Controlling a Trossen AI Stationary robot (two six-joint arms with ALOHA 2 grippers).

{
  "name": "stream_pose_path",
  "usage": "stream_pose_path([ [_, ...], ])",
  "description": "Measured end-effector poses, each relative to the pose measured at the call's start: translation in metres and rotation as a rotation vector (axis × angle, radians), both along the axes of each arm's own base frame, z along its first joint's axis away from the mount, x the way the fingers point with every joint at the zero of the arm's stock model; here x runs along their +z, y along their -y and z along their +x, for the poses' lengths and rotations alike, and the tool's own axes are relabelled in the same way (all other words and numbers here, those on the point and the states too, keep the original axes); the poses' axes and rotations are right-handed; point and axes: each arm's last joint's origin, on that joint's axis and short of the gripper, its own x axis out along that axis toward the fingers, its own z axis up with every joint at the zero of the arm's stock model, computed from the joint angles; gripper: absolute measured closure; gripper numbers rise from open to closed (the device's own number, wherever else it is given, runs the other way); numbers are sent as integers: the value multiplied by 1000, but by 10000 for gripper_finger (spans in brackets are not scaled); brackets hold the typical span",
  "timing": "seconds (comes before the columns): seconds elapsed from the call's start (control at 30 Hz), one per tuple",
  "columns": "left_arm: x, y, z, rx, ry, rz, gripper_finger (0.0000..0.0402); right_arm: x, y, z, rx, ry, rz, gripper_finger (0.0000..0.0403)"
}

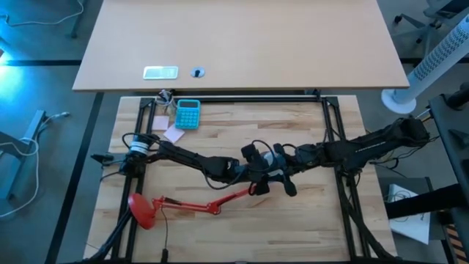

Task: Screw lightbulb
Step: Insert the light bulb into the red lamp

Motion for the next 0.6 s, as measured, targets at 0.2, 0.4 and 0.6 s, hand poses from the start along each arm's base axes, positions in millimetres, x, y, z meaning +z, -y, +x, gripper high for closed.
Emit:
stream_pose_path([
  [0.2, 8, 3, -9, -22, -34, -22, 154, 6, 0, 1, 4, 17, 2, 282],
  [0.4, 12, 7, -19, -36, -113, -31, 154, 3, -1, 4, 5, 12, -7, 280],
  [0.6, 21, 14, -31, -31, -140, -58, 154, -3, -2, 10, 7, 12, -19, 281],
])
